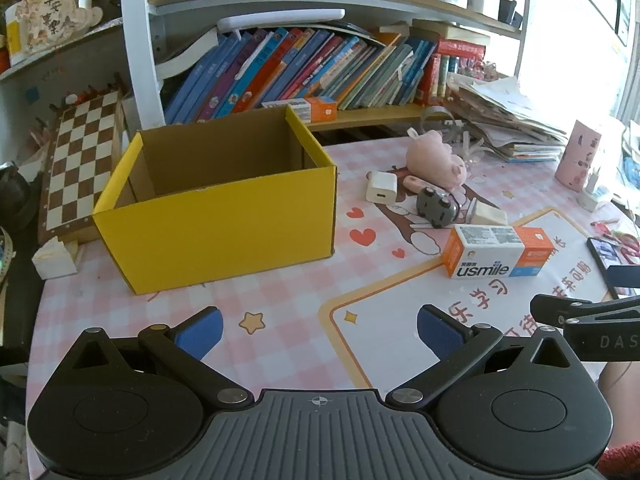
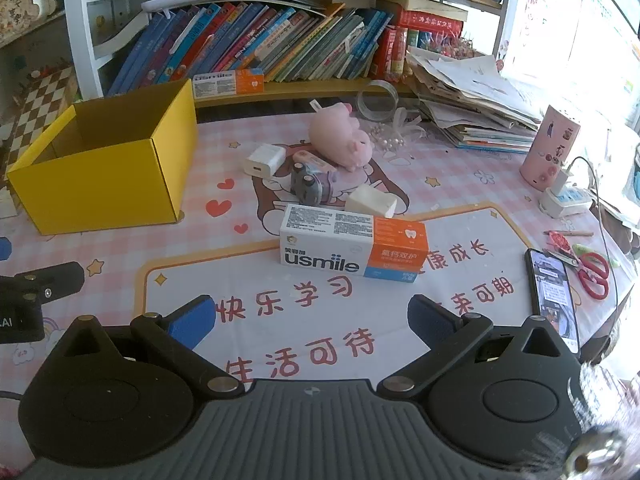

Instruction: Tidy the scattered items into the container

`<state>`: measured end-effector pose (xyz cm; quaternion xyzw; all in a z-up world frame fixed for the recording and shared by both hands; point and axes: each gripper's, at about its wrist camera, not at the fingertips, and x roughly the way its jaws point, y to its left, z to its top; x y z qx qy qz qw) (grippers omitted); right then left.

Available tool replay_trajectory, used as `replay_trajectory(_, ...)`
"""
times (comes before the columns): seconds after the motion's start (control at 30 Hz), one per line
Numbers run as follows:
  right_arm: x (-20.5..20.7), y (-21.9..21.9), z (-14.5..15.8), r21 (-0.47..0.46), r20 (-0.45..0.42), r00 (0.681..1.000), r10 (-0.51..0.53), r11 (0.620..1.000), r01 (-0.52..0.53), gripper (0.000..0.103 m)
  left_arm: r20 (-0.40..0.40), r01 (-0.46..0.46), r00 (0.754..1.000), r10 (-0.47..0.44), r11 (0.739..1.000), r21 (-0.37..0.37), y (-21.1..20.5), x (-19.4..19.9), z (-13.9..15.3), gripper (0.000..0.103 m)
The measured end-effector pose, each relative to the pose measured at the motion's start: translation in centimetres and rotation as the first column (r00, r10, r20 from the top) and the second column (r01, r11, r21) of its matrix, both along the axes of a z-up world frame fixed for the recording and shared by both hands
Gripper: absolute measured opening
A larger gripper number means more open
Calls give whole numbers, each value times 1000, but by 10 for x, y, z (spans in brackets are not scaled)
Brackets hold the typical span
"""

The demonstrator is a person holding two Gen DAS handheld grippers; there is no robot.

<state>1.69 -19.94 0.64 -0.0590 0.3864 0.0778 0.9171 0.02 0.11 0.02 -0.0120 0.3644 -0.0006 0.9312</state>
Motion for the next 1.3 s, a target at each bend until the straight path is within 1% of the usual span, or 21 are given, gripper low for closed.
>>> replay_trajectory(0.13, 0, 1, 1, 1, -3, 1000, 2, 1000, -2, 103, 8, -5, 1000, 5, 1000, 9, -1, -4, 0, 103)
replay_trajectory(0.17, 0, 1, 1, 1, -3, 1000, 3, 1000, -3, 103, -2, -5, 1000, 5, 1000, 6, -1, 1, -3, 103)
replay_trajectory(0.23, 0, 2, 2, 2, -5, 1000, 4, 1000, -4, 103, 3, -2, 1000, 2, 1000, 10, -2, 0, -5, 103)
replay_trajectory(0.3, 0, 3, 2, 2, -6, 1000, 5, 1000, -5, 103, 0, -5, 1000, 5, 1000, 12, -7, -3, 1, 103)
replay_trajectory(0.4, -1, 3, 3, 3, -8, 1000, 6, 1000, -6, 103, -5, 5, 1000, -5, 1000, -5, 2, -1, 2, 103)
replay_trajectory(1.3, -2, 9, 3, -11, 6, 1000, 13, 1000, -13, 103, -1, 3, 1000, -3, 1000, -7, 1, -4, -1, 103)
